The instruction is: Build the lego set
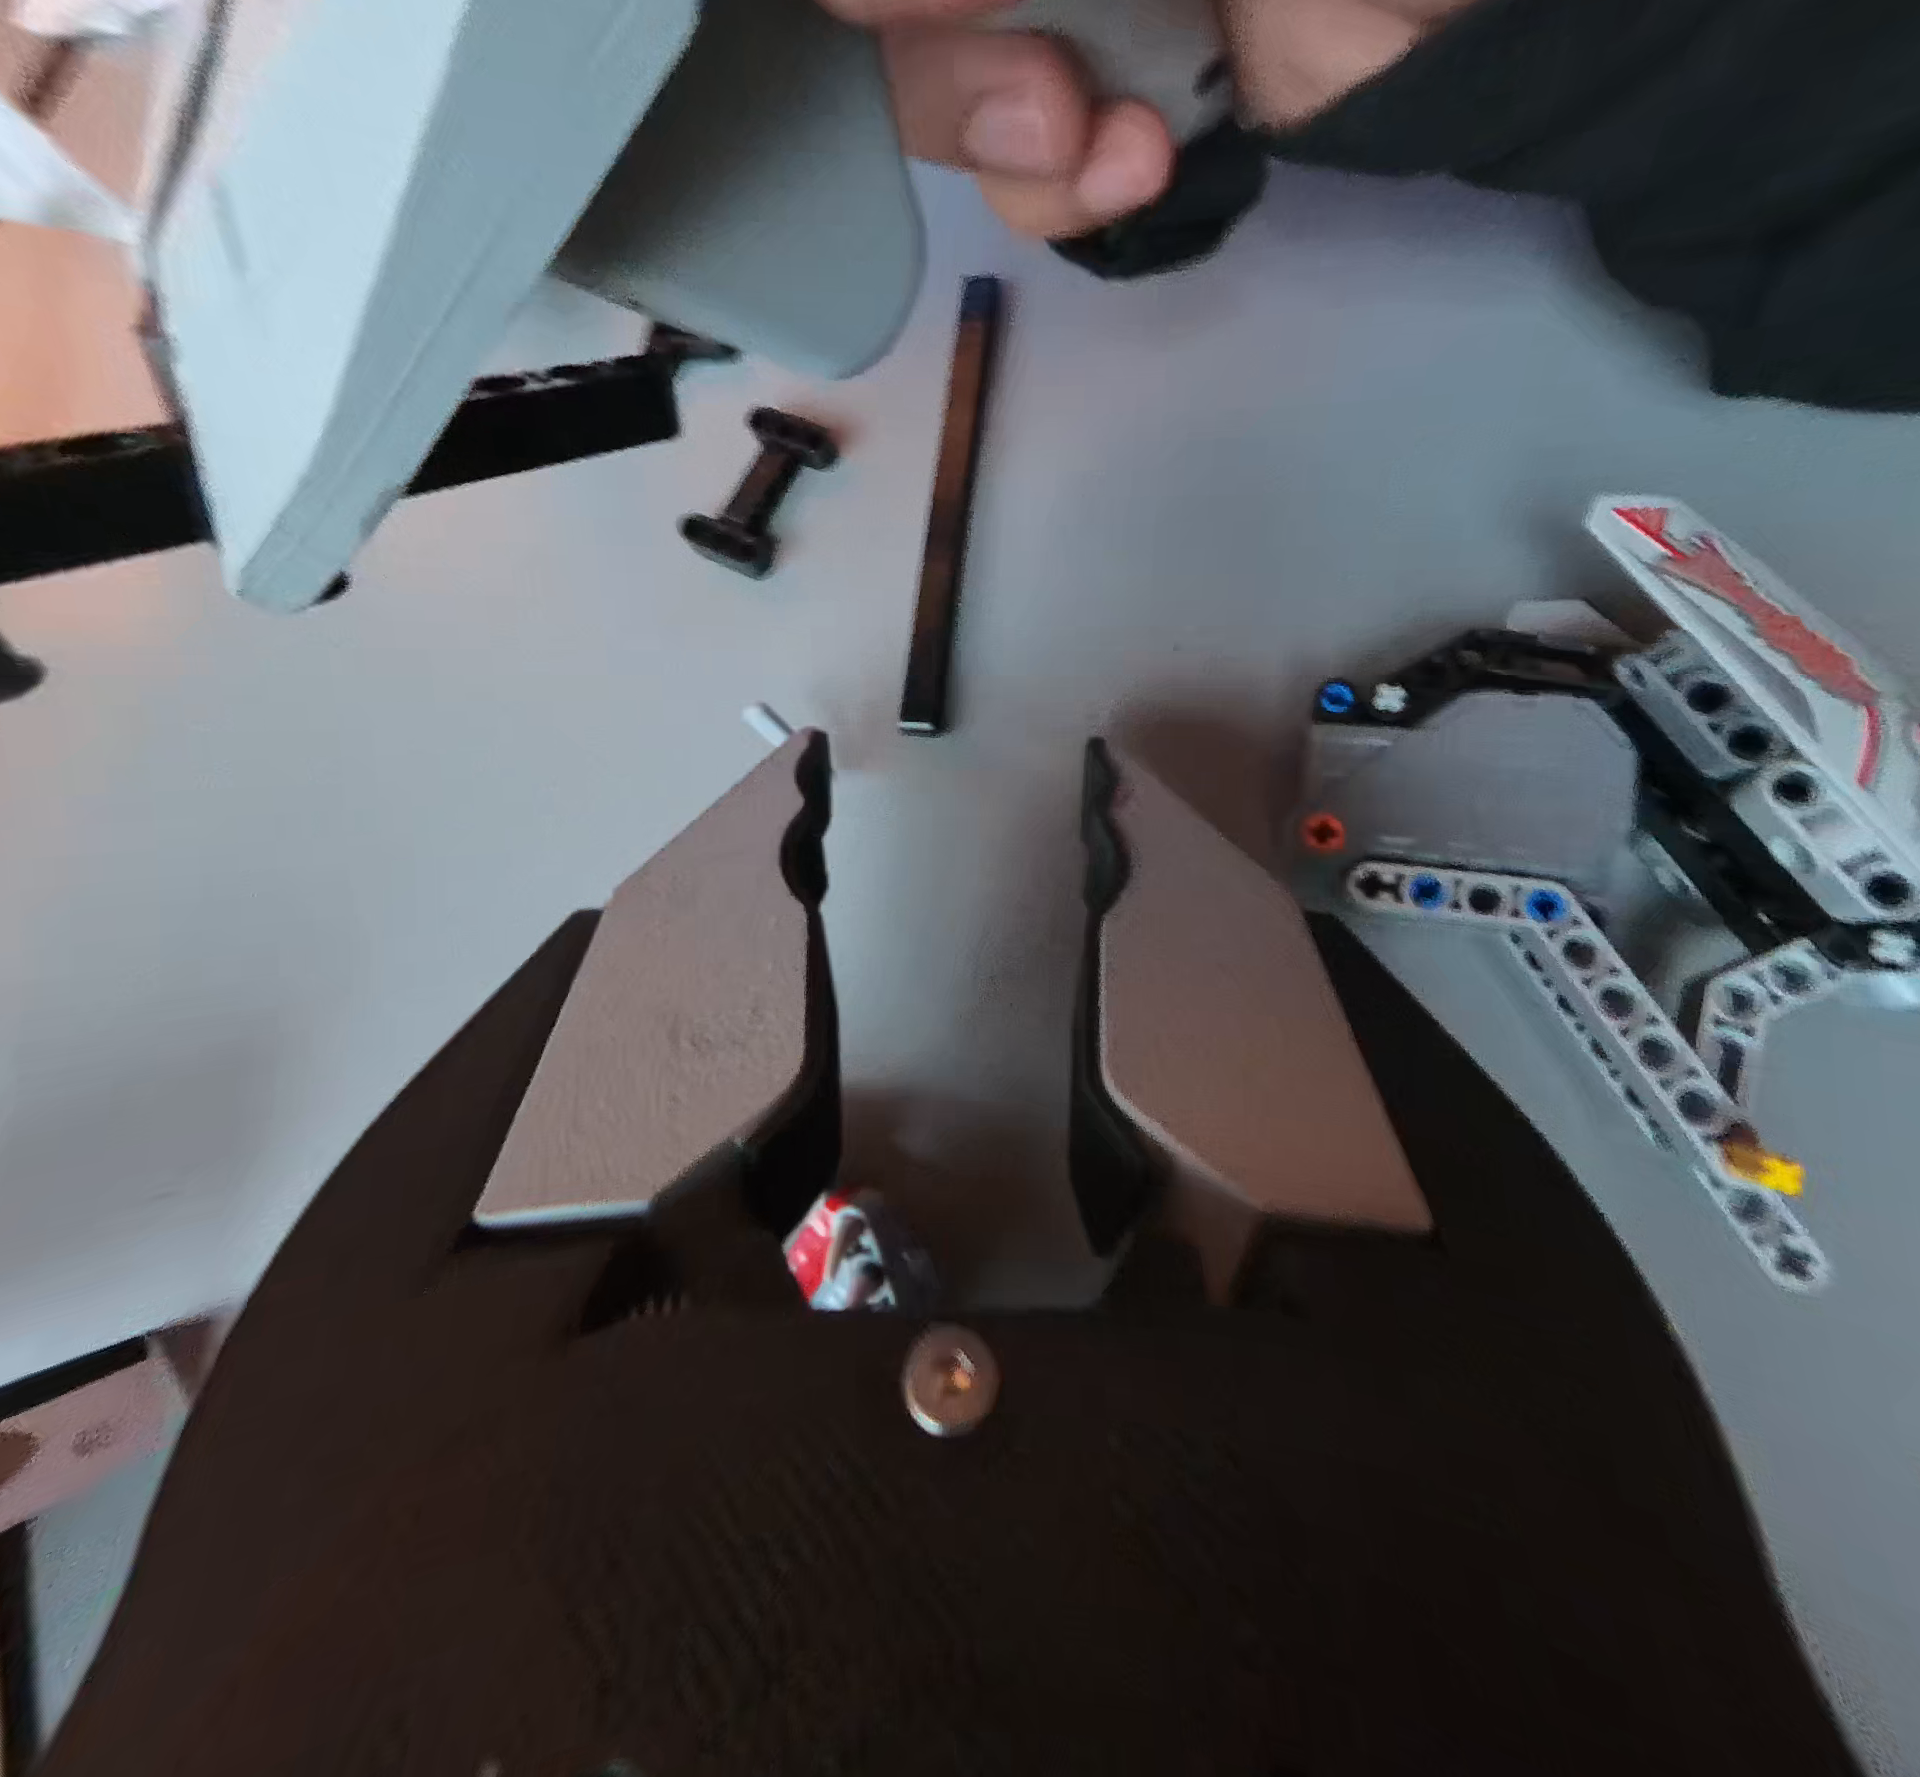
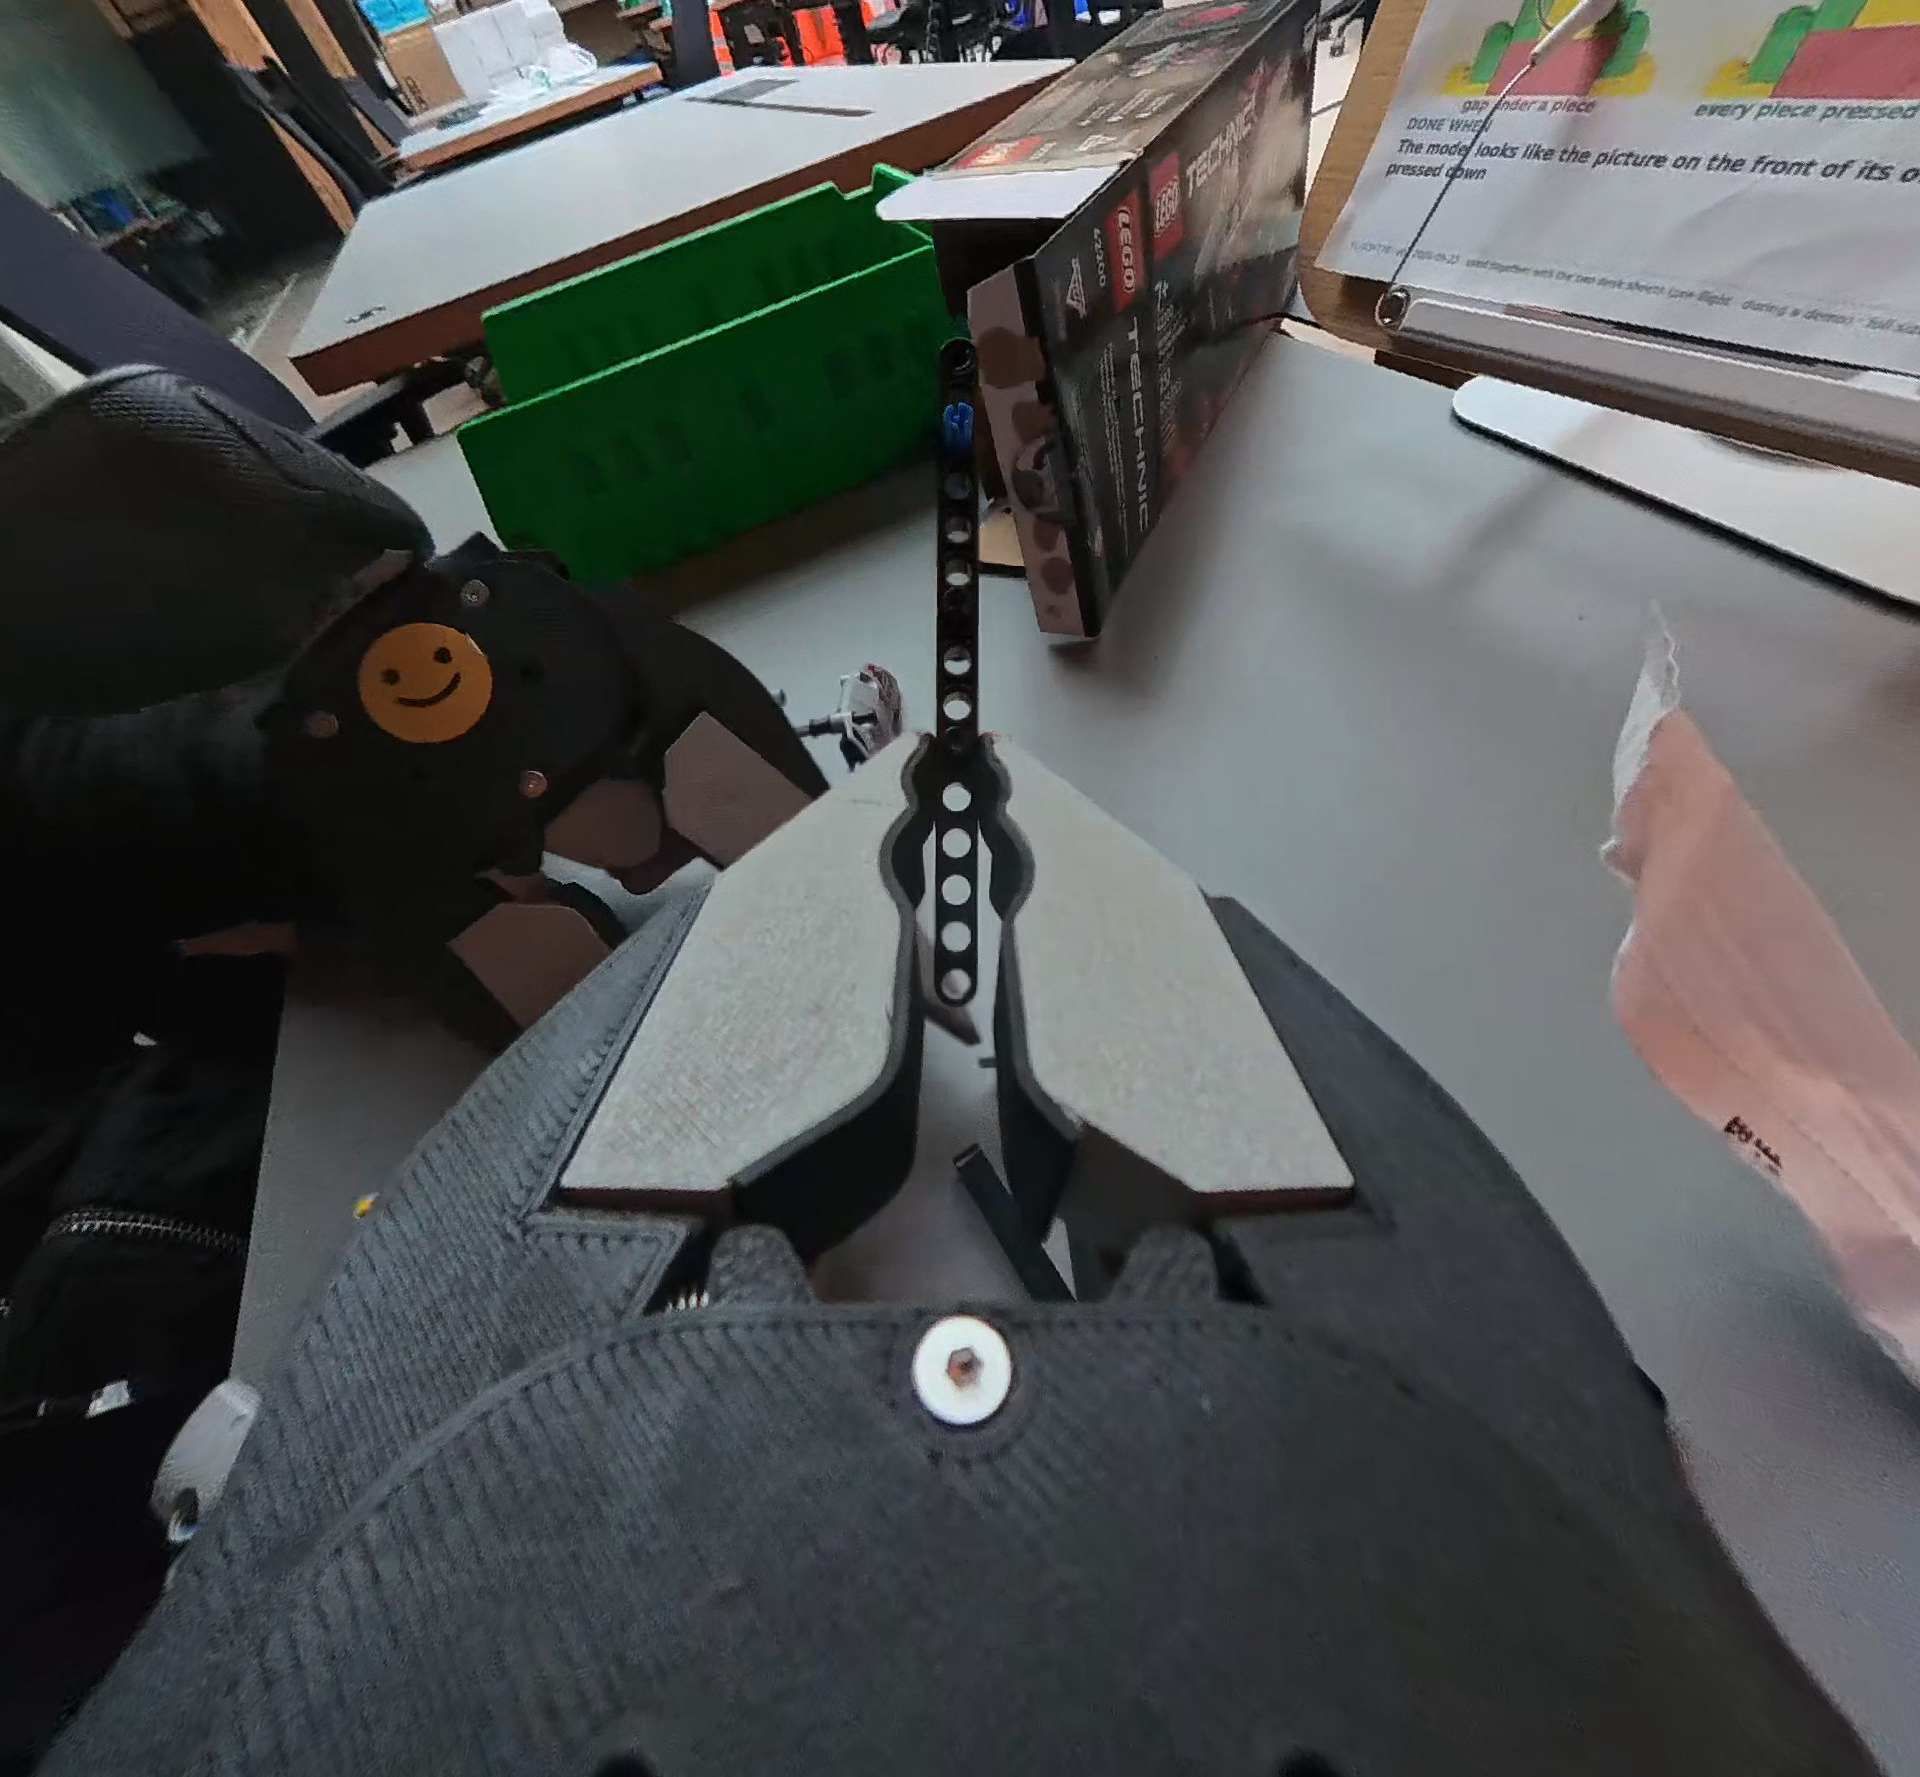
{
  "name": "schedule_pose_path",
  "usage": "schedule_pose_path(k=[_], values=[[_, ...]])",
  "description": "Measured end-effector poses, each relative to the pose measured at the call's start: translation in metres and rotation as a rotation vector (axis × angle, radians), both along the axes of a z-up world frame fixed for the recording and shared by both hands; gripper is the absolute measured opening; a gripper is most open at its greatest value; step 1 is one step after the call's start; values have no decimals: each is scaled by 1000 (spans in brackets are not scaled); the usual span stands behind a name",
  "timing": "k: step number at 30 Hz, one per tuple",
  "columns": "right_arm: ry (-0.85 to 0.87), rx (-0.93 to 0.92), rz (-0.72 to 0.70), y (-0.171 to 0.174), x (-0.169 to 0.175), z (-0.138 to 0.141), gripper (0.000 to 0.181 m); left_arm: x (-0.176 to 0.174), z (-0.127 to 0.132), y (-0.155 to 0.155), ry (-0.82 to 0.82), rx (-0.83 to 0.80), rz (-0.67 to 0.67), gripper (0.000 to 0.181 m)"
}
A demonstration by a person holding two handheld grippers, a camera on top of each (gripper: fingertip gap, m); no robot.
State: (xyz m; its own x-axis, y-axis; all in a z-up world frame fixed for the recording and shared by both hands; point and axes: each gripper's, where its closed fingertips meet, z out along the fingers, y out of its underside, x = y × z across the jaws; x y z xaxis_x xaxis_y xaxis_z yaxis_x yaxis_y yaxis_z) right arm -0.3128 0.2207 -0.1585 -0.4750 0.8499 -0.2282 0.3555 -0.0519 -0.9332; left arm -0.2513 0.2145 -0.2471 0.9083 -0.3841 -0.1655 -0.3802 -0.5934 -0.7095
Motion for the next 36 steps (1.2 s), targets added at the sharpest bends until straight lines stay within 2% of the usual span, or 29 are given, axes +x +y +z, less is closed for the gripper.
schedule_pose_path(k=[2, 3, 6, 8, 10, 13, 16, 18, 21, 23, 27, 32, 36], values=[[-27, 27, -2, 1, 1, -7, 3, -8, -12, -5, 26, -96, 43, 48], [-22, 26, -4, 2, 1, -6, 3, -12, -13, -5, 29, -111, 66, 54], [-12, 13, 0, 3, 2, -2, 3, -13, 0, -7, -30, -51, 74, 60], [-16, 3, 33, -1, 4, -3, 3, -31, 15, -8, 1, 40, 126, 70], [-18, -45, 95, -10, 7, -3, 2, -49, 37, -11, -10, 154, 172, 64], [-35, -185, 222, -30, 13, 4, 3, -55, 69, -14, -241, 265, 180, 54], [-69, -258, 293, -42, 17, 3, 3, -52, 84, -21, -396, 315, 113, 30], [-78, -311, 326, -46, 19, 6, 3, -39, 87, -27, -465, 314, 32, 17], [-121, -348, 366, -51, 21, 2, 3, -33, 88, -31, -493, 302, -10, 22], [-146, -332, 370, -51, 22, -3, 3, -35, 88, -33, -479, 299, -12, 23], [-149, -311, 386, -51, 25, -3, 3, -38, 85, -38, -458, 287, -9, 4], [-181, -195, 389, -55, 28, -17, 3, -33, 83, -35, -573, 254, -13, 11], [-187, -204, 395, -55, 28, -17, 3, -34, 78, -37, -561, 243, -10, 4]])
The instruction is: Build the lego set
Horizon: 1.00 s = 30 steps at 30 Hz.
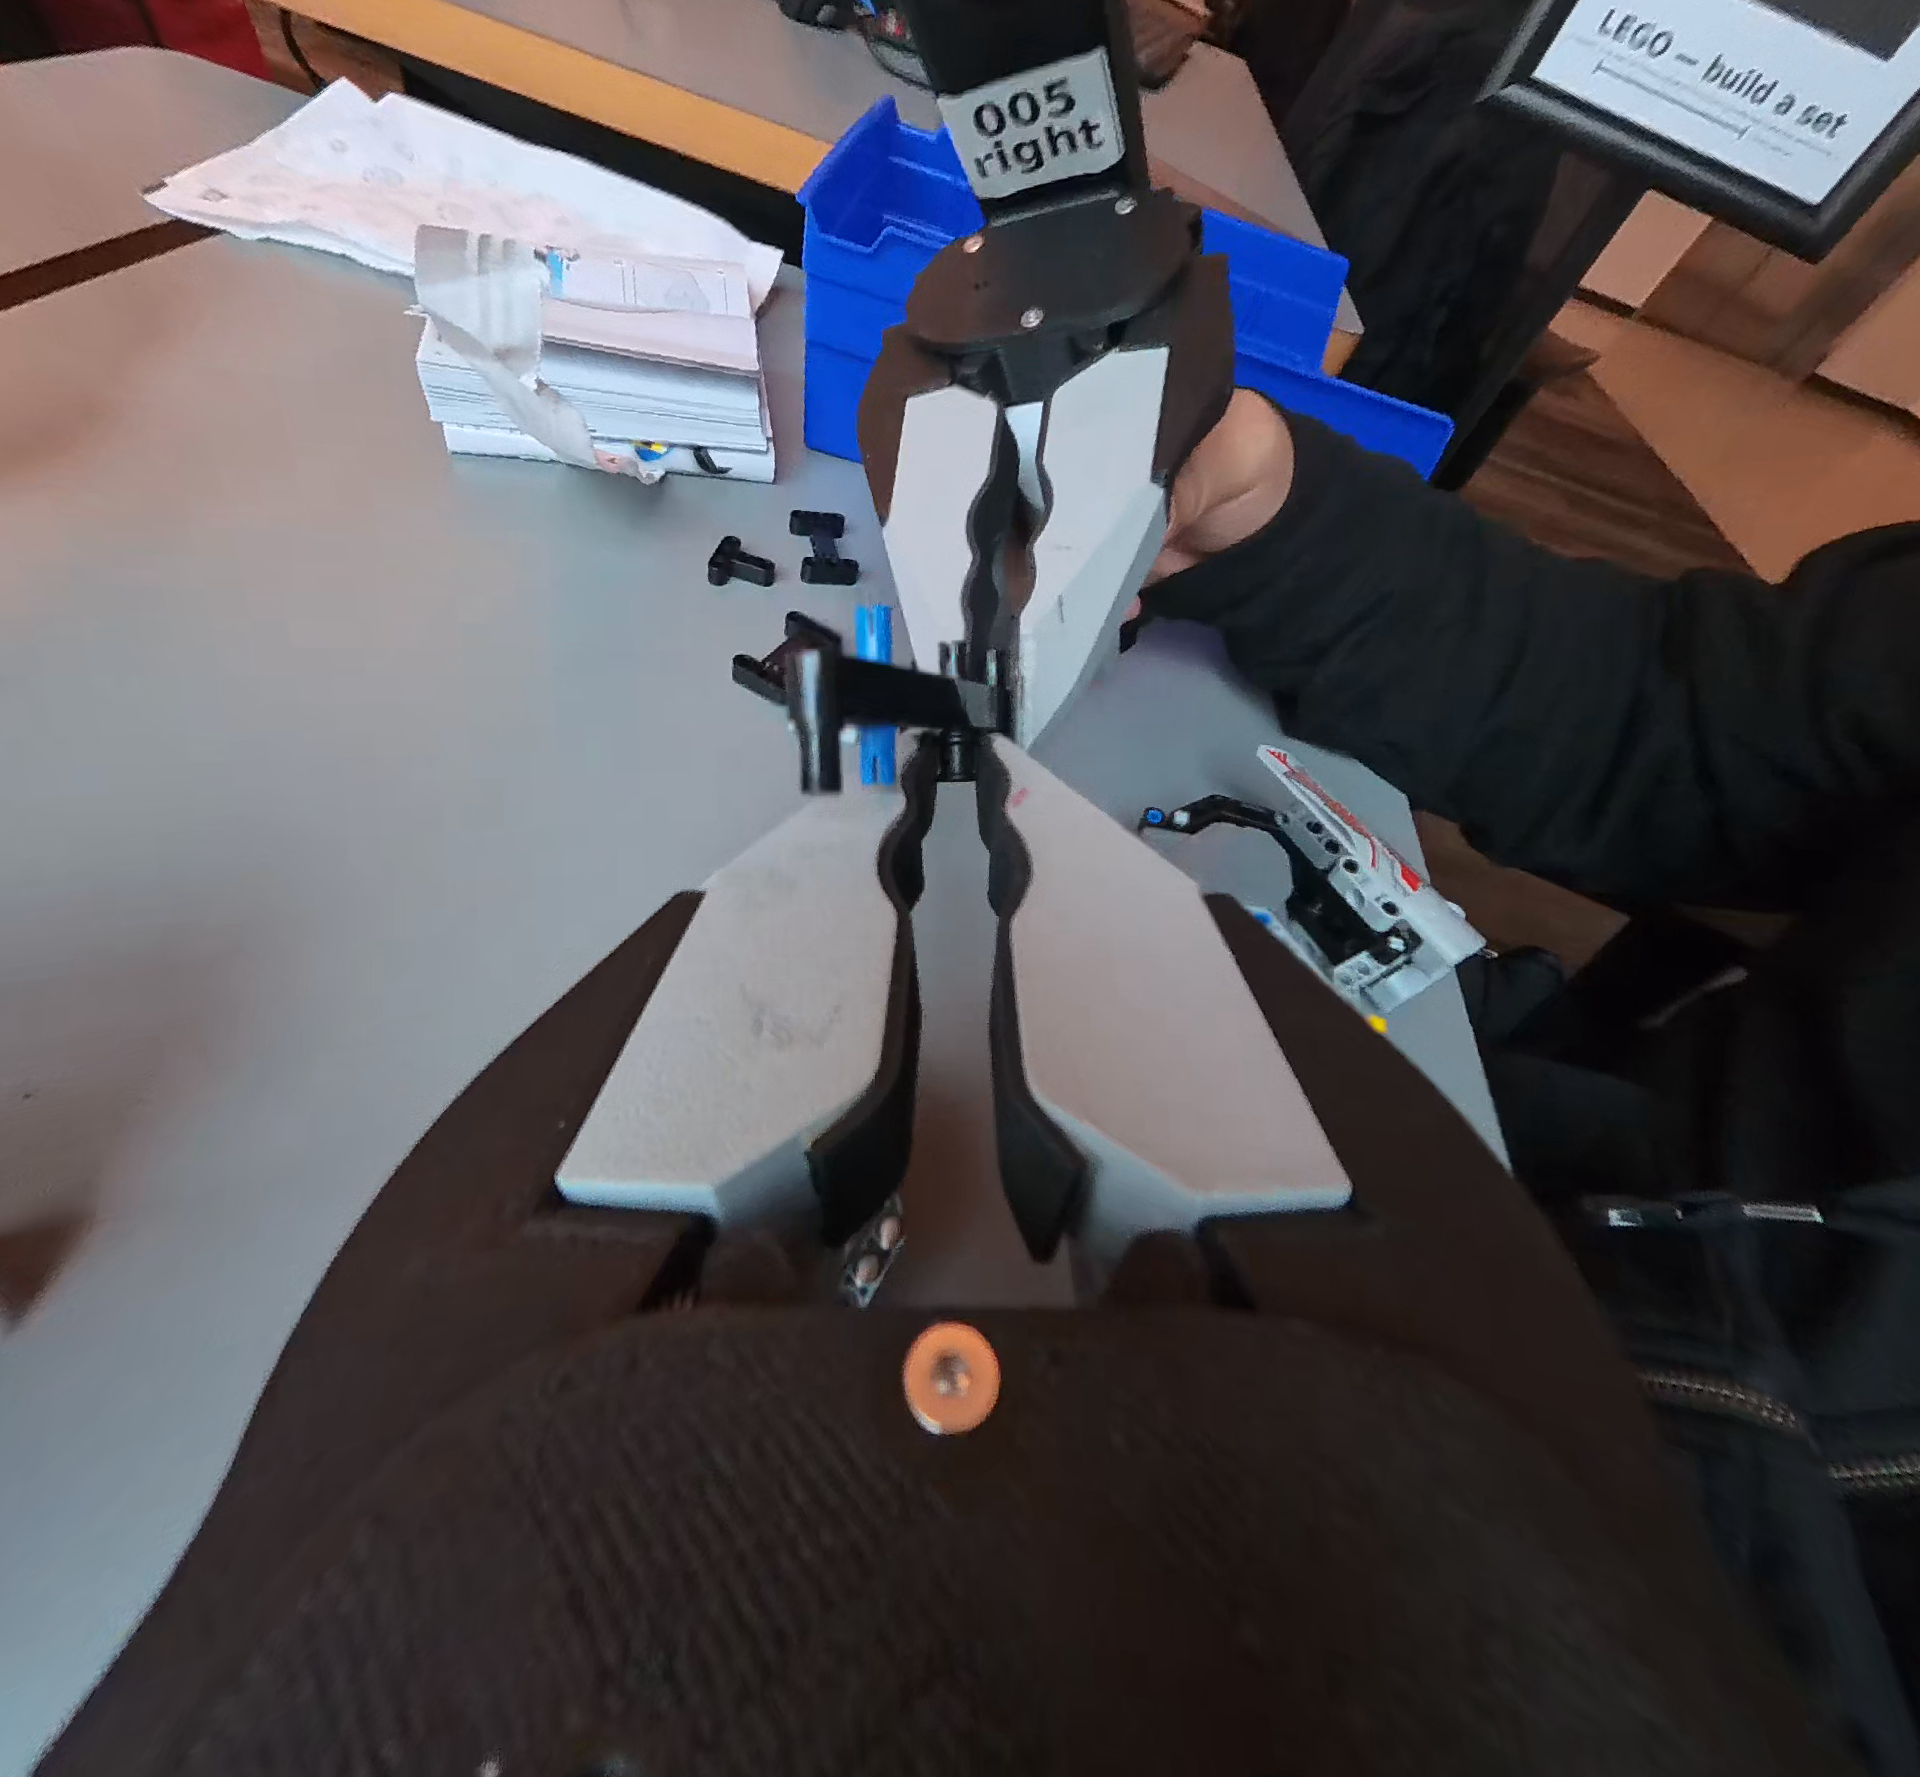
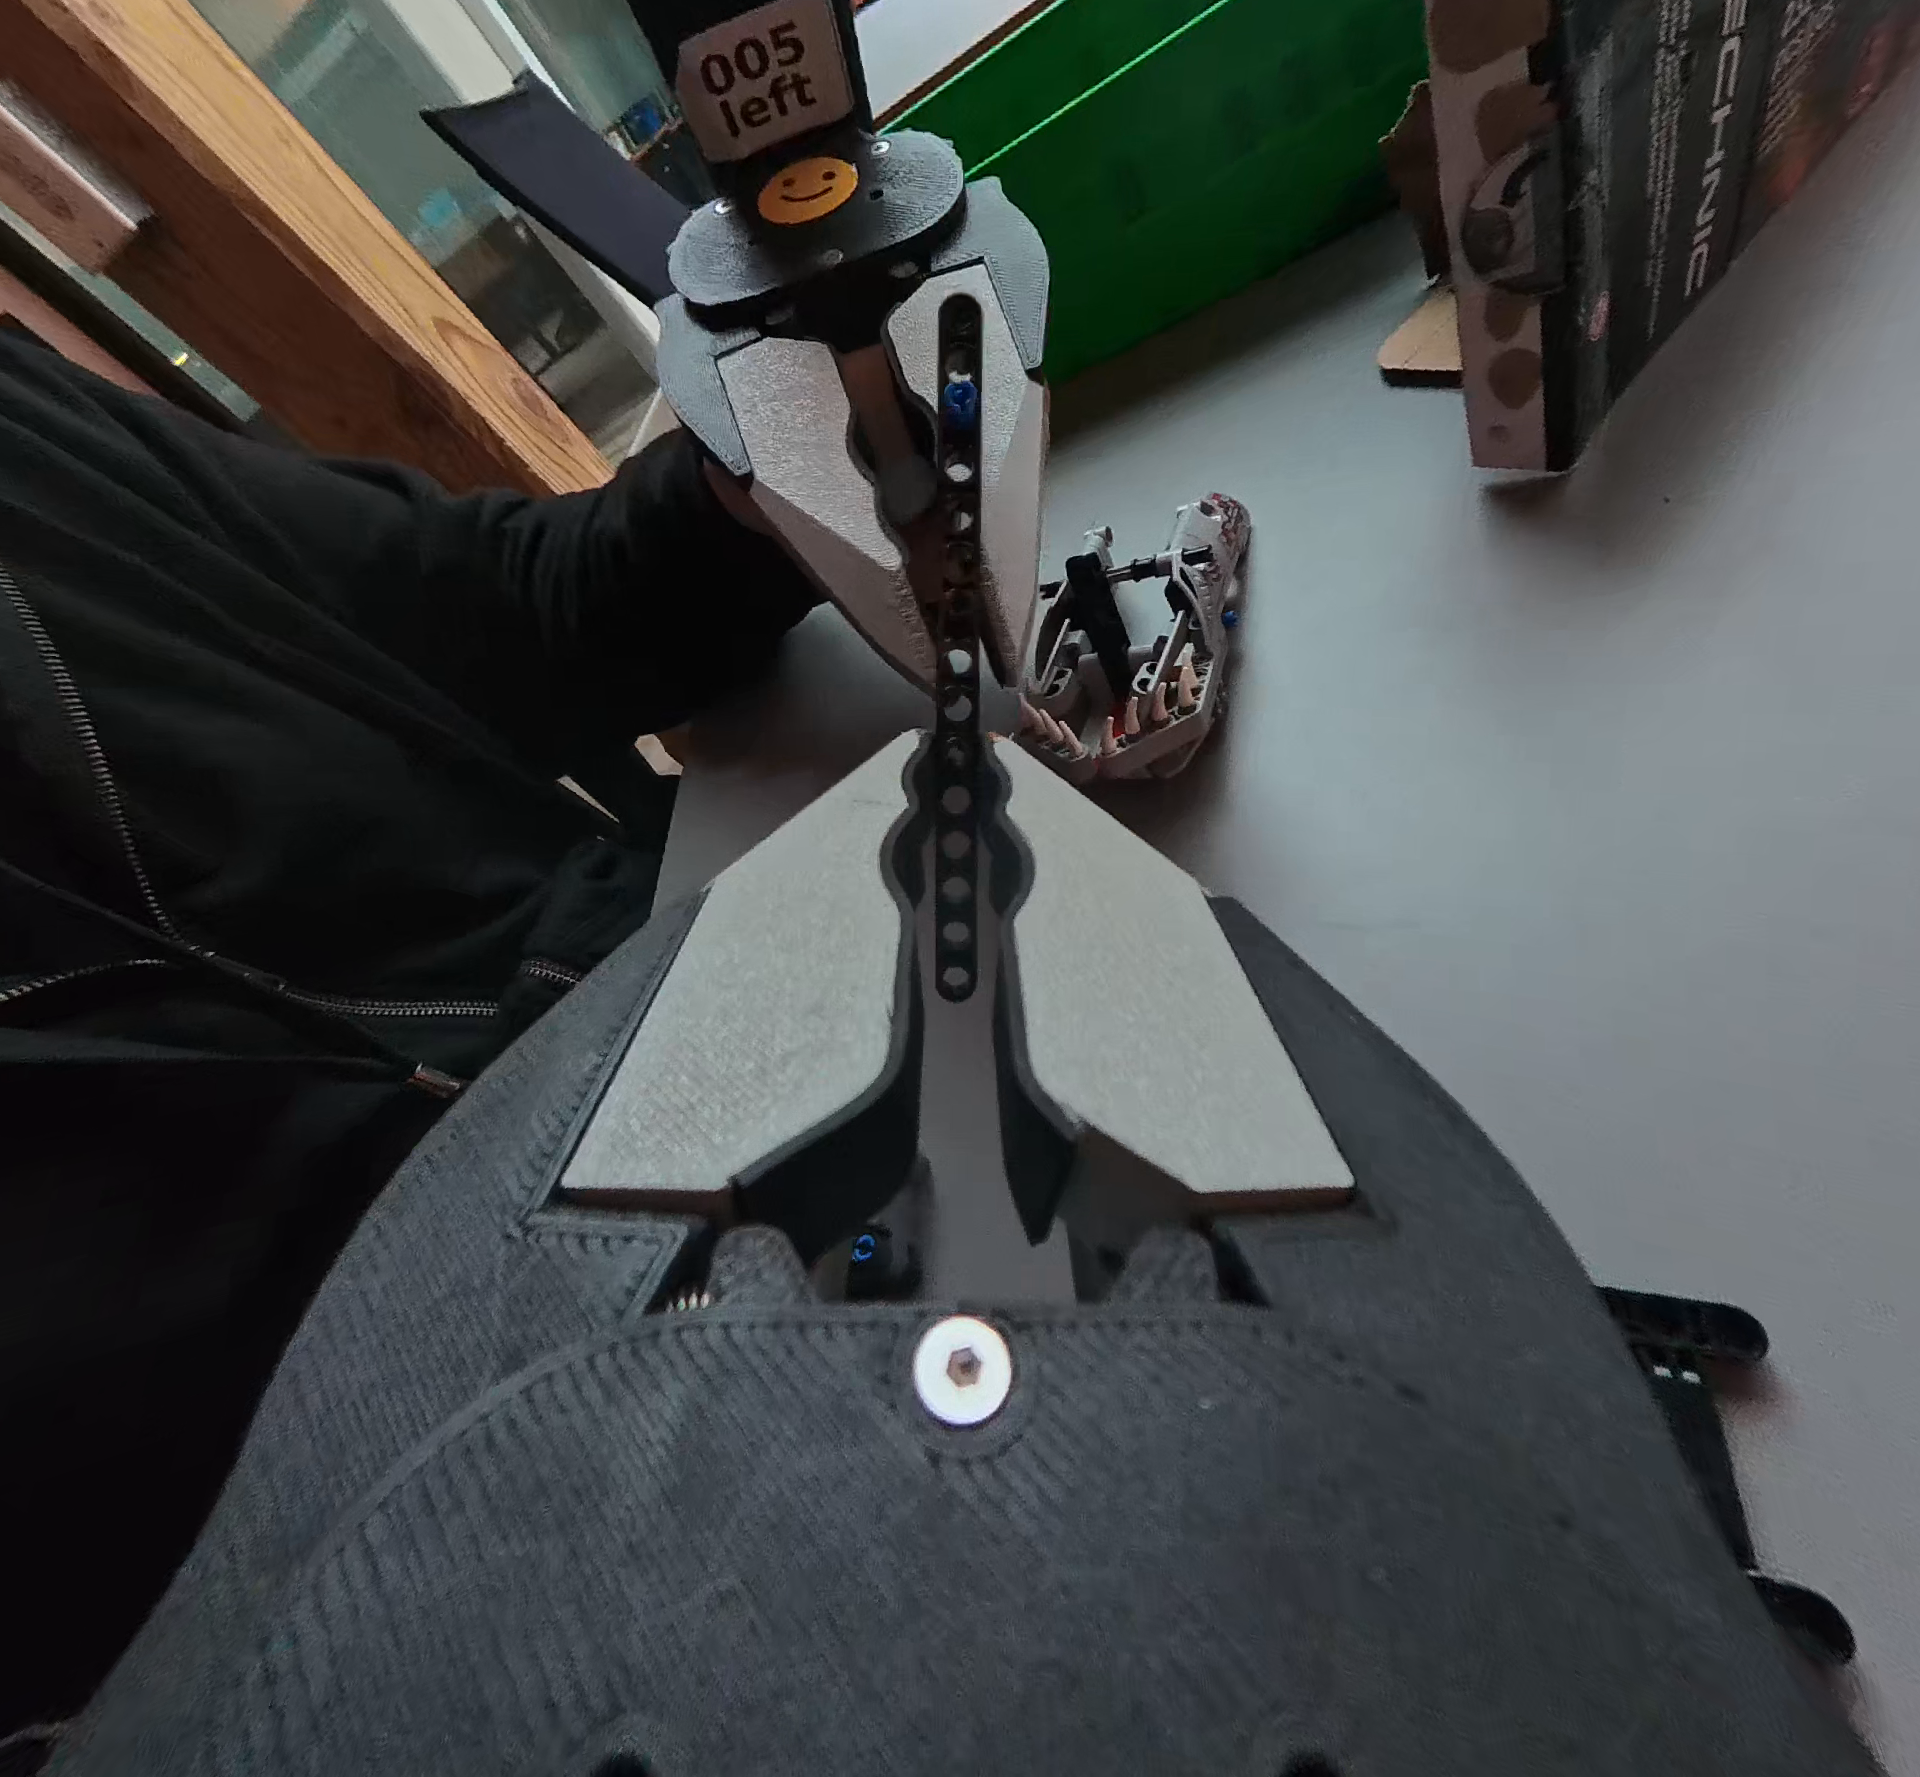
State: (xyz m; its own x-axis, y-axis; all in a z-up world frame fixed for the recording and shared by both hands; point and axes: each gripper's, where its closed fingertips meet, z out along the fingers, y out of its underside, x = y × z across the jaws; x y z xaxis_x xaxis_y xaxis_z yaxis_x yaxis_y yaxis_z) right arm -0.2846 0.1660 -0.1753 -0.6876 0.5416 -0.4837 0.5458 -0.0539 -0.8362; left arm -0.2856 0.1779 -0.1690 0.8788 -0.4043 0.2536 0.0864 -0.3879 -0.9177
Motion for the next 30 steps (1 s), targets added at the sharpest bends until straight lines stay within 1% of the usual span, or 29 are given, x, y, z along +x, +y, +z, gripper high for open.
schedule_pose_path(k=[2, 4, 5, 7, 12, 17, 19, 20, 24, 30], values=[[17, 18, -28, 2, -3, 0, 3, -1, -3, 1, 16, -17, 12, 4], [46, 4, -49, 1, -6, 6, 19, 1, -6, 2, 16, -33, 16, 4], [55, 5, -57, 1, -7, 8, 21, 2, -5, 3, 10, -29, 17, 4], [63, 11, -68, 3, -8, 8, 13, 3, -4, 3, 2, -33, 14, 4], [68, -35, -84, 6, -10, 12, 9, 3, -1, 4, -31, -19, 19, 4], [64, 27, -65, 7, -6, 7, 4, 4, -8, 2, -34, -57, -6, 7], [56, 26, -80, 12, -6, 7, 2, -2, -10, 0, -24, -78, 10, 23], [46, 19, -79, 14, -5, 7, 3, -5, -8, -1, -25, -74, 13, 27], [45, 31, -66, 15, -3, 6, 2, -17, -1, -4, -2, -49, 51, 22], [34, 41, -51, 12, -3, 2, 3, -14, 5, -5, -54, -24, 28, 10]])
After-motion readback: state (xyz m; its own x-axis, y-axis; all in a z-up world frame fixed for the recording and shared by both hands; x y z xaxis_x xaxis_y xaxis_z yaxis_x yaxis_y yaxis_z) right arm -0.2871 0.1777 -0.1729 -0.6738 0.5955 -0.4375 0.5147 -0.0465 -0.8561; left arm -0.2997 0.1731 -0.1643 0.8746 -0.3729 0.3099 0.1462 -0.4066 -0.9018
